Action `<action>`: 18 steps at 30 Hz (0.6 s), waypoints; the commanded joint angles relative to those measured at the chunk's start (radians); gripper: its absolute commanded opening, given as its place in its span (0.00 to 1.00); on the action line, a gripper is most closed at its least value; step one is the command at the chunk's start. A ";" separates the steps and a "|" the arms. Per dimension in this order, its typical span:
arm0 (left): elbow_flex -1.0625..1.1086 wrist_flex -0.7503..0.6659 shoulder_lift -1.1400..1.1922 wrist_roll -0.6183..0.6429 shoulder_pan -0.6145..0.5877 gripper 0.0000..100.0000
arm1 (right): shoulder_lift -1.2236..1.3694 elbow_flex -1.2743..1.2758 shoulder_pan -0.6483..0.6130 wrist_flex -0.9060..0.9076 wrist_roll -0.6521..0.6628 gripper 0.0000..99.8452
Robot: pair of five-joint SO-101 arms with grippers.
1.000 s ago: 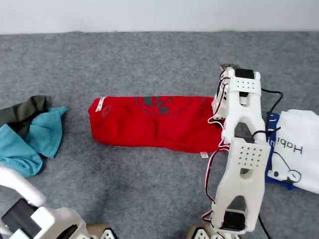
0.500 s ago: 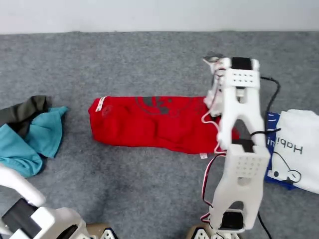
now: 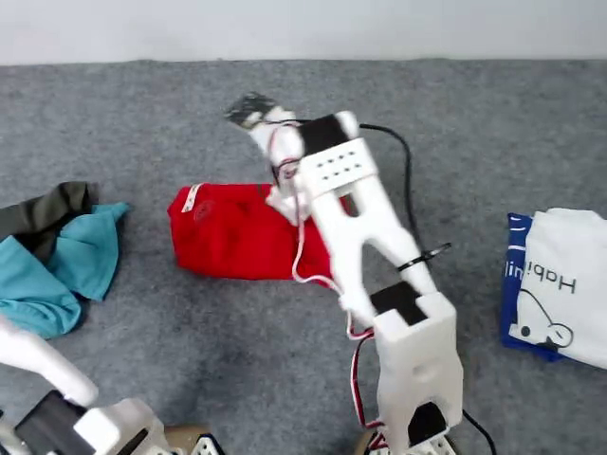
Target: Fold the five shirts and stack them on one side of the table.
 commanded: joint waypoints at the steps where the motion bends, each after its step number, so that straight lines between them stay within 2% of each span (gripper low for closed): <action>1: 0.013 0.020 -0.066 -0.005 0.006 0.02 | -0.059 -0.008 -0.087 -0.091 0.008 0.01; 8: 0.159 0.017 -0.157 -0.003 0.008 0.02 | 0.010 -0.006 -0.143 -0.309 0.008 0.01; 18: 0.260 -0.012 -0.250 -0.003 0.009 0.02 | 0.124 -0.006 -0.208 -0.427 0.009 0.01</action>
